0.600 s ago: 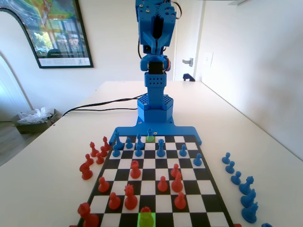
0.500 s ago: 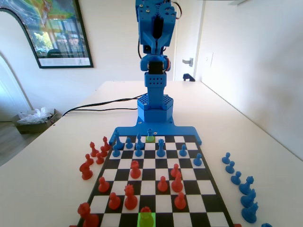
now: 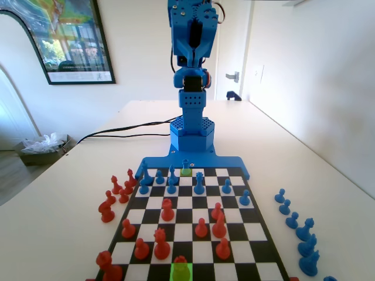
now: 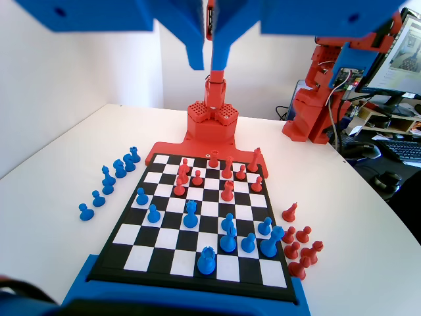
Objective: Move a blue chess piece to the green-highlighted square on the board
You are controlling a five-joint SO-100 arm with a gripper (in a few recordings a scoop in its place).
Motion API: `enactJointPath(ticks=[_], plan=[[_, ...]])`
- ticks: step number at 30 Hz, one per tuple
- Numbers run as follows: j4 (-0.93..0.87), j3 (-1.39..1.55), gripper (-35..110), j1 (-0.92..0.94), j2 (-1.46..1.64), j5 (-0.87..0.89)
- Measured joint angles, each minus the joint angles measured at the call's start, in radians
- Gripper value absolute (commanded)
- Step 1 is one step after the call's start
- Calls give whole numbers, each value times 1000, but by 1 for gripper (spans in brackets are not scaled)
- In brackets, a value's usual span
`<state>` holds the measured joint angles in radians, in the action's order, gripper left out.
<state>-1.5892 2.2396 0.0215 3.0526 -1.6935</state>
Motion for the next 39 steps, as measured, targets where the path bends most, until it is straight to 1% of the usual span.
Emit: enactJointPath(ticks=[28, 33, 39], plan=[[0, 0, 5, 0, 0, 0], [0, -9, 1, -12, 0, 0], [0, -15, 1, -17, 0, 0]])
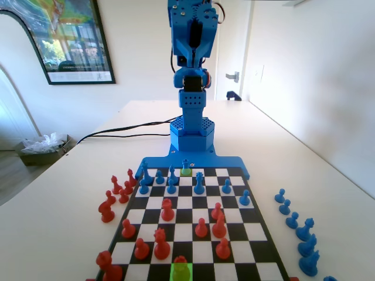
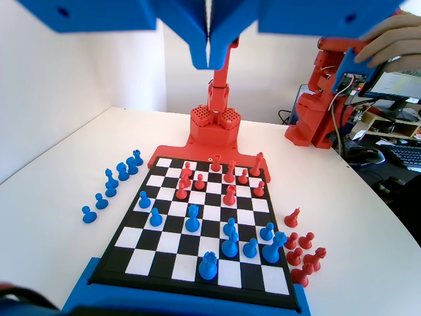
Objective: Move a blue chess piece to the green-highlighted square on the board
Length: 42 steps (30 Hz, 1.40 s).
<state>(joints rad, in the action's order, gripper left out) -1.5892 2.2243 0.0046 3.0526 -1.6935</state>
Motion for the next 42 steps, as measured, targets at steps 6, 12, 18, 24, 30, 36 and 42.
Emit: enactJointPath(ticks=[6, 12, 18, 24, 30, 36, 42], plan=[[0, -12, 1, 0, -37, 15], [0, -141, 3, 2, -204, 74], [28, -281, 4, 3, -462, 127], [89, -371, 4, 26, -721, 150], [213, -393, 5, 52, -923, 153], [334, -417, 5, 63, -1092, 153], [365, -469, 4, 57, -1253, 153]])
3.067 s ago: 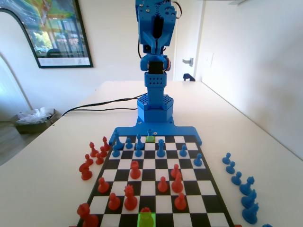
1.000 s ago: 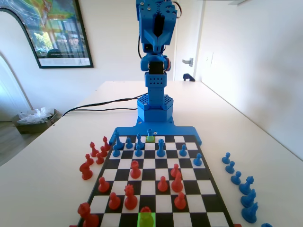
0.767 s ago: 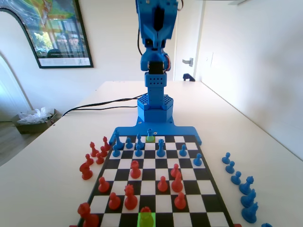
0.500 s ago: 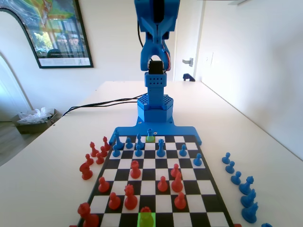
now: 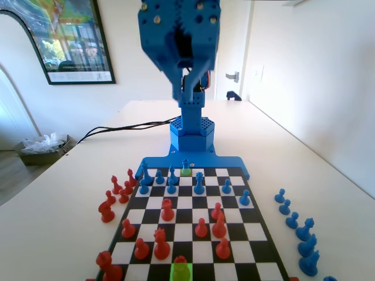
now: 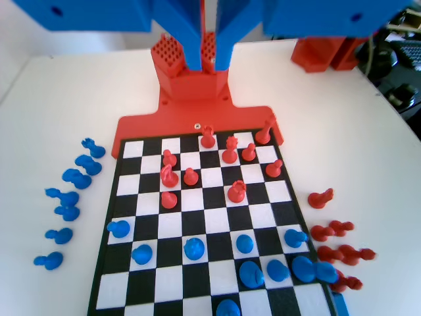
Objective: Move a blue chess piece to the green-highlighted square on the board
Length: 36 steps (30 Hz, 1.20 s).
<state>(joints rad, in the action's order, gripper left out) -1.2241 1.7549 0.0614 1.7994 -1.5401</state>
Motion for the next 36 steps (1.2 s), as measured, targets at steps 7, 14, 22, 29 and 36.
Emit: enactJointPath(ticks=[7, 14, 22, 29, 36], plan=[[-169, -209, 4, 0, -249, -11], [-278, -420, 4, 0, -449, -15], [-216, -468, 5, 0, -529, -14], [-98, -491, 5, 0, -627, -14], [14, -492, 7, 0, -672, -26]])
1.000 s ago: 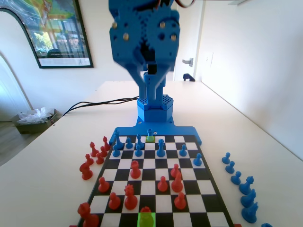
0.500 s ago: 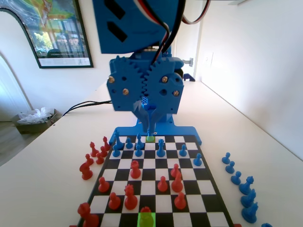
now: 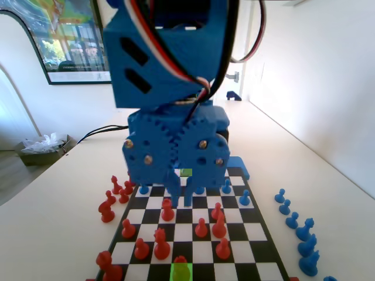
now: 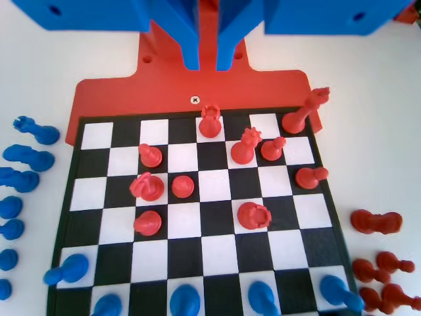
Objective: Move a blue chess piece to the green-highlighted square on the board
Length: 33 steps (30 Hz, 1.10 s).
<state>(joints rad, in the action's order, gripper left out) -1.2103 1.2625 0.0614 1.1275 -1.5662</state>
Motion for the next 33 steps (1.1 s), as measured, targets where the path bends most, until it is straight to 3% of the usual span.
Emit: enactJointPath(ticks=[33], plan=[[80, 35, 10, -43, -98, -17]])
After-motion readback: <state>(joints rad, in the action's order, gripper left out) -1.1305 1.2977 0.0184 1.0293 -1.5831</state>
